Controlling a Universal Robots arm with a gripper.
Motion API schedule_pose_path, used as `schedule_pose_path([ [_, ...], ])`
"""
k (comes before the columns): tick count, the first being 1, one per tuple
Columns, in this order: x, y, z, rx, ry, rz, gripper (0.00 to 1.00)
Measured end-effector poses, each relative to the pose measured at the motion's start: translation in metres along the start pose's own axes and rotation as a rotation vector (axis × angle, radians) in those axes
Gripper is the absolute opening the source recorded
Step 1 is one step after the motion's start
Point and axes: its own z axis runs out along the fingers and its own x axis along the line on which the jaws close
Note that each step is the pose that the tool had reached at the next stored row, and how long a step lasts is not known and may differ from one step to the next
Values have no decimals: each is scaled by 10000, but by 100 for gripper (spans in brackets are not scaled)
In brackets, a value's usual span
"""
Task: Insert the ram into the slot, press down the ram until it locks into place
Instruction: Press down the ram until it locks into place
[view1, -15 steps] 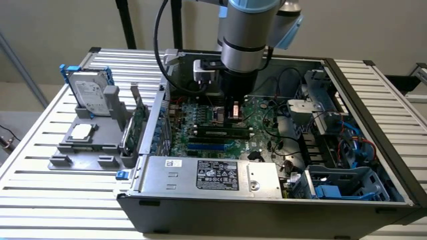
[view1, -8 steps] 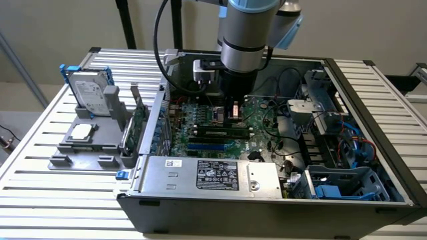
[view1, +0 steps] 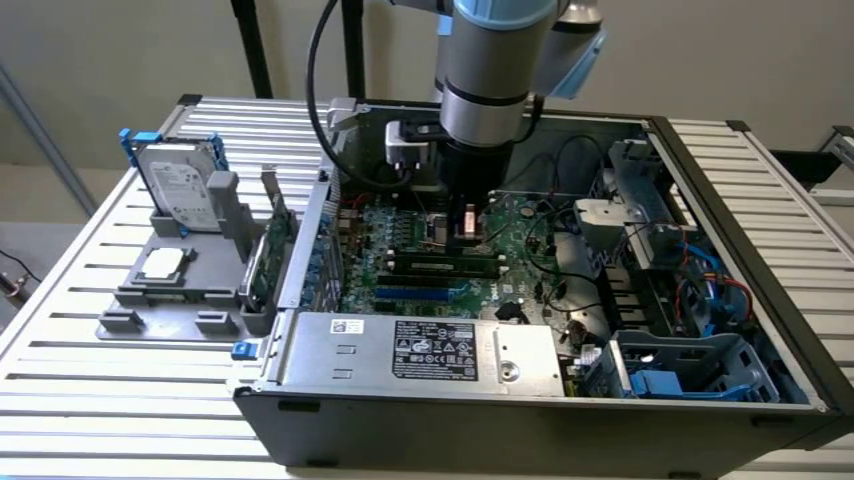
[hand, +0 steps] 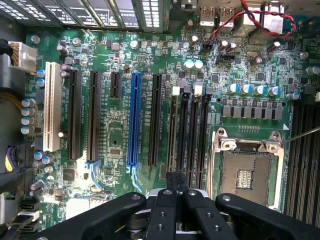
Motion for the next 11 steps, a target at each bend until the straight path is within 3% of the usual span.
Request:
schedule_pose_path([
  [11, -7, 0, 96, -6, 4, 85, 11],
])
